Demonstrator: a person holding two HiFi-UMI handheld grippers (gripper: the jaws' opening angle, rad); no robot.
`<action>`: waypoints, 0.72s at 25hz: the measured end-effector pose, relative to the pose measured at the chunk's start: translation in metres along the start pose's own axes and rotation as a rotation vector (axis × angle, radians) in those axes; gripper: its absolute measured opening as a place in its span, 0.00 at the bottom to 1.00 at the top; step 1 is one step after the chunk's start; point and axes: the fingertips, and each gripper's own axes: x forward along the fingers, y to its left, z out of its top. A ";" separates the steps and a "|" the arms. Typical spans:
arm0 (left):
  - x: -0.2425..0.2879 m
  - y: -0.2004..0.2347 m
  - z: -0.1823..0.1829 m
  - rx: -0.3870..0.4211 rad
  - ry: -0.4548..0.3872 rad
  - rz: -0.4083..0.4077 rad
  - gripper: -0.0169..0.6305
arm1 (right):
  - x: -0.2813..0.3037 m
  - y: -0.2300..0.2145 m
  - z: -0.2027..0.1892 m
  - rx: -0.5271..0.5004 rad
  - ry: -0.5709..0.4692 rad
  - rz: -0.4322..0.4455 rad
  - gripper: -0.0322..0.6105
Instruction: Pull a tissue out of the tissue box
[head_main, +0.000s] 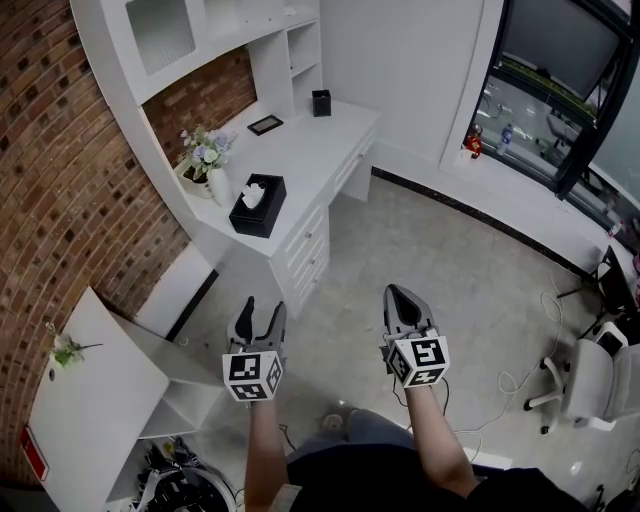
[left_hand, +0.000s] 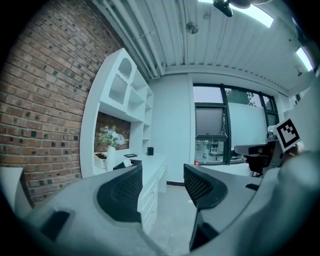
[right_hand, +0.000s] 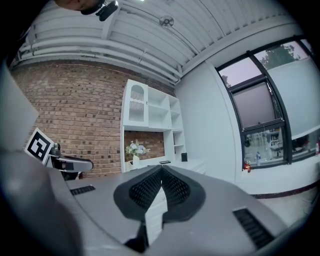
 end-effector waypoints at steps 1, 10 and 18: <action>0.000 0.002 0.001 0.001 -0.003 -0.003 0.38 | 0.000 0.002 0.000 -0.003 -0.004 -0.002 0.05; 0.014 0.025 -0.004 -0.004 -0.003 0.002 0.38 | 0.018 0.002 0.005 -0.023 -0.029 -0.011 0.05; 0.067 0.045 0.009 0.006 -0.016 0.029 0.38 | 0.084 -0.024 0.015 -0.018 -0.060 0.013 0.05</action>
